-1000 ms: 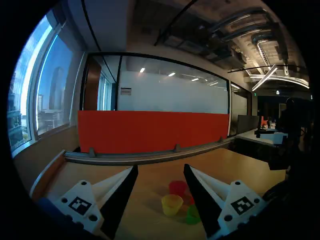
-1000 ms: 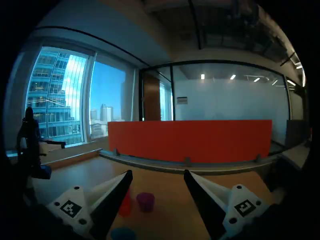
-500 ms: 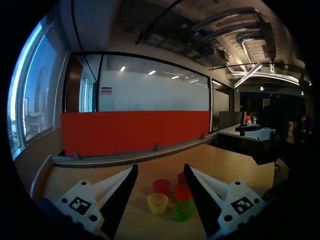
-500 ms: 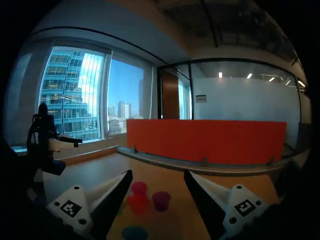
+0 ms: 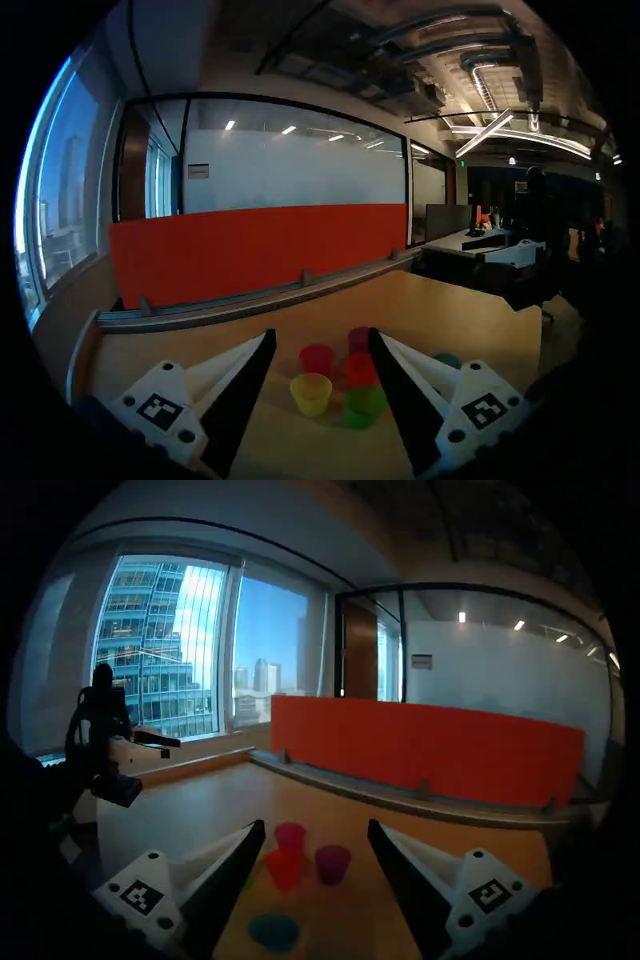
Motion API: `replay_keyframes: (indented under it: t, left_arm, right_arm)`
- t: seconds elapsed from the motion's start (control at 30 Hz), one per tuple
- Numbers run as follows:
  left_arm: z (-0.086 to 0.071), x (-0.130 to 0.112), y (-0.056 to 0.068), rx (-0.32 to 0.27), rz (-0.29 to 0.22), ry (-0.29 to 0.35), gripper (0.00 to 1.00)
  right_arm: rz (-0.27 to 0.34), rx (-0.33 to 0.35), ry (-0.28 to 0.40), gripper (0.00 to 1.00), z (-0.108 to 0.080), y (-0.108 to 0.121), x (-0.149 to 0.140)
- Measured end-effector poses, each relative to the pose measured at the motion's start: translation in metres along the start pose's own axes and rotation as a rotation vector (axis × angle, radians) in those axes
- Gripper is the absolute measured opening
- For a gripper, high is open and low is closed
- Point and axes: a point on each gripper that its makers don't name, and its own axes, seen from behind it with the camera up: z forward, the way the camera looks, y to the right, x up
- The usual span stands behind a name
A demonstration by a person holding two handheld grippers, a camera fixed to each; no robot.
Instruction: Pour water
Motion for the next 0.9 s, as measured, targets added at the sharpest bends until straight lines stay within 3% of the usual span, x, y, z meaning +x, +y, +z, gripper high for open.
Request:
replay_keyframes:
  t: [0.47, 0.9]
  left_arm:
    - [0.006, -0.022, 0.005, -0.043, 0.013, -0.067, 0.84]
    - [0.017, -0.052, 0.018, -0.090, 0.030, -0.118, 0.84]
  right_arm:
    - [-0.037, 0.035, -0.090, 1.00, -0.002, -0.008, -0.029]
    - [-0.052, 0.069, -0.164, 1.00, -0.002, -0.016, -0.061]
